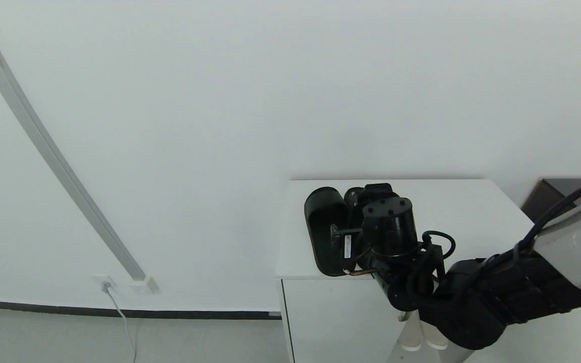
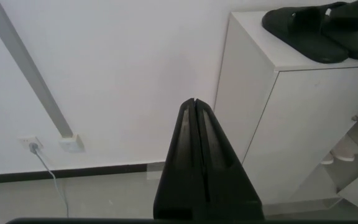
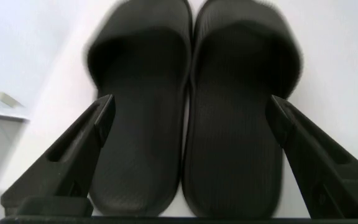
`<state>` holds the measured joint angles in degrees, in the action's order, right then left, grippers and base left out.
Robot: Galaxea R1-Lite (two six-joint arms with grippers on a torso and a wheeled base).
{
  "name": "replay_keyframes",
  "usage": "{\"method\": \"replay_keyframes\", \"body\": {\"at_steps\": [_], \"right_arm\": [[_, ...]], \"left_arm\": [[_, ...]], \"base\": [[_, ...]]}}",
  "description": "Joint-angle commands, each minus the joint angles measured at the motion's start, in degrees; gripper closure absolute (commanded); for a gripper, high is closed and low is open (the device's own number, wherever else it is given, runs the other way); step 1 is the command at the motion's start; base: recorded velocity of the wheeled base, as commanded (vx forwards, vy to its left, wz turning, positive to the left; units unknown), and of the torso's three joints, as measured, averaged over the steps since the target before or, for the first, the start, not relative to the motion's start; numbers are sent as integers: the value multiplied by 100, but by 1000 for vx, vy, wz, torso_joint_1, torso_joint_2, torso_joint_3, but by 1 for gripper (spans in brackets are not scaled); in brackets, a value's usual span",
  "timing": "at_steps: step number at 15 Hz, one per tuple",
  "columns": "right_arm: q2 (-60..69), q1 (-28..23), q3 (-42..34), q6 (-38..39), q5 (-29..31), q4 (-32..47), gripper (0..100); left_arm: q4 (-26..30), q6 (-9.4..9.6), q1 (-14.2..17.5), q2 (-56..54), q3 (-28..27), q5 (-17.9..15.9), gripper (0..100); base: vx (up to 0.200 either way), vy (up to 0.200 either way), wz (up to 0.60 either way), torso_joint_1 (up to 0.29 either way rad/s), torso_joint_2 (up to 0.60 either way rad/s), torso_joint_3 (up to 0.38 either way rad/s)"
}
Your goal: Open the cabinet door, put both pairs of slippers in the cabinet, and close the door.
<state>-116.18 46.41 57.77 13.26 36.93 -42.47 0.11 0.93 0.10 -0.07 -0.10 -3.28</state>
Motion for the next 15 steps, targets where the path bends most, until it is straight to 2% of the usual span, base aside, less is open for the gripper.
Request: {"method": "replay_keyframes", "body": {"at_steps": [1,7,15], "right_arm": [[-388,-35,68,-34,-10,-191,0],[-1162,-422,1114,-70,-80,-218,0],[-1882,-739,2502,-333,-265,248,0]], "left_arm": [[-2,-5,-1,7,1,3,100],[-2,-5,-1,7,1,12,100],[-2,-5,-1,7,1,12,100]], "base": [[0,0,0,0,0,0],[0,0,0,0,0,0],[0,0,0,0,0,0]]}}
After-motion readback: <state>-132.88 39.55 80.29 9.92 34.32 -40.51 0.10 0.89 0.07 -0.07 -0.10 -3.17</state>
